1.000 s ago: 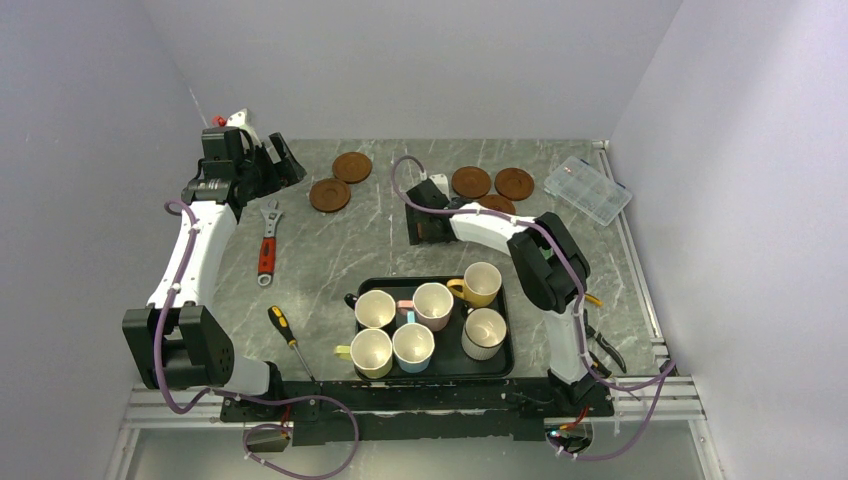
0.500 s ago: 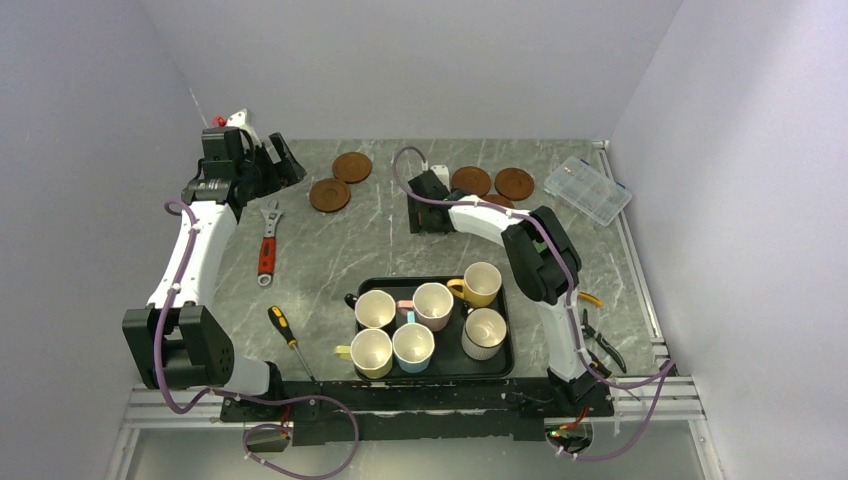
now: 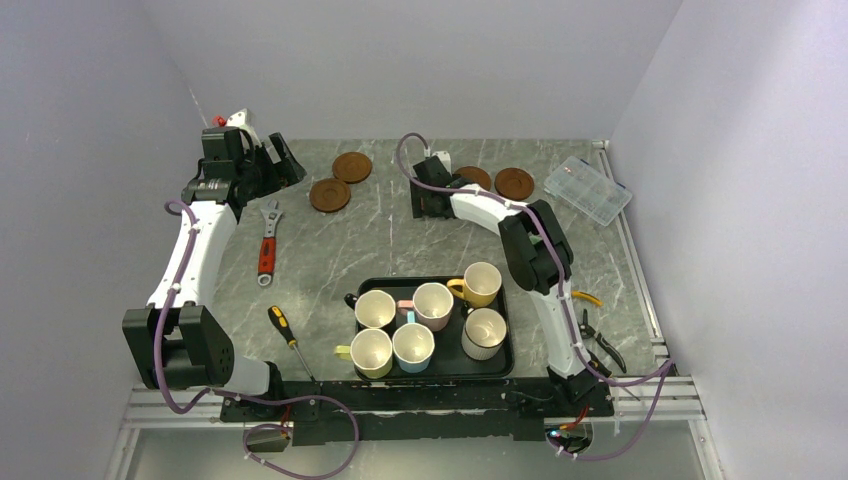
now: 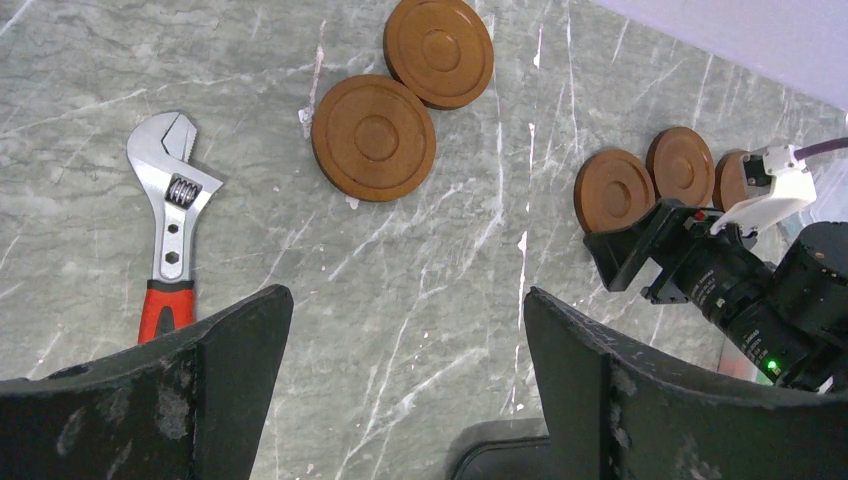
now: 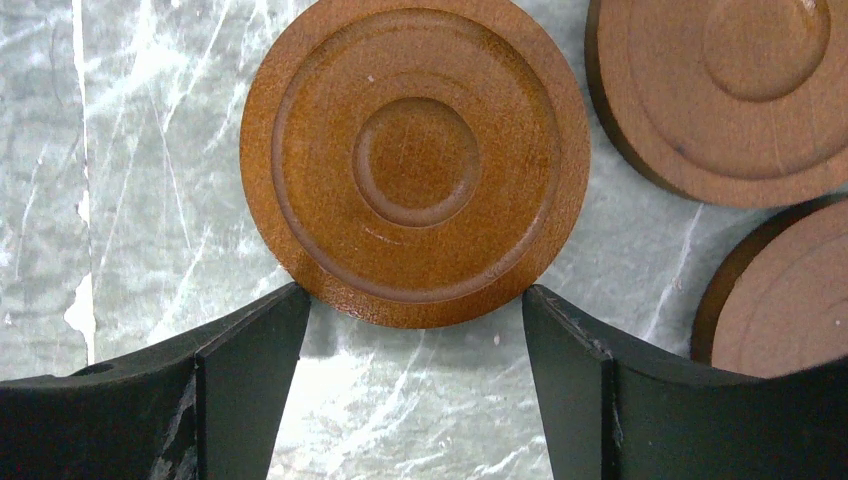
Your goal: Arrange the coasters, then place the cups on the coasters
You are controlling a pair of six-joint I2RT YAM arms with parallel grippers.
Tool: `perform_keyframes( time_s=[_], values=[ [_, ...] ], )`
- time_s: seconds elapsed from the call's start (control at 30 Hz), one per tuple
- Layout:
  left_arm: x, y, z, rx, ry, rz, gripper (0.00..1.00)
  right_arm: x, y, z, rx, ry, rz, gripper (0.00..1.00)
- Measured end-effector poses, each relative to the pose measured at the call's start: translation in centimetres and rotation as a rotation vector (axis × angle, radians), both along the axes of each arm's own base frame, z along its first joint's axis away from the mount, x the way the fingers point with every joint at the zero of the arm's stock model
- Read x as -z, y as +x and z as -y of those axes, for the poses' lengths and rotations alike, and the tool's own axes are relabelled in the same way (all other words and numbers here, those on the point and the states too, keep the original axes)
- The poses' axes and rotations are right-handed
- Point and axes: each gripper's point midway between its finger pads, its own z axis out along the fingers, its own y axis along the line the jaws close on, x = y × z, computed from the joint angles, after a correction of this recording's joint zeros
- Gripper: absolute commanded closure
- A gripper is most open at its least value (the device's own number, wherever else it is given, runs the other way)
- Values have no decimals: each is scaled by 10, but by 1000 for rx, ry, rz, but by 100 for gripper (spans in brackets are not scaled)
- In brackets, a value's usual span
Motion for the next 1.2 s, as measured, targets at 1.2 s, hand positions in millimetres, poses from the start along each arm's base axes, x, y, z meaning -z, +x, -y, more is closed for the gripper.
perform_keyframes(
  time_s=[1.2],
  values=[
    [0,0,0,1,4,1,9,0,34,-3,6,13,40,6]
  ],
)
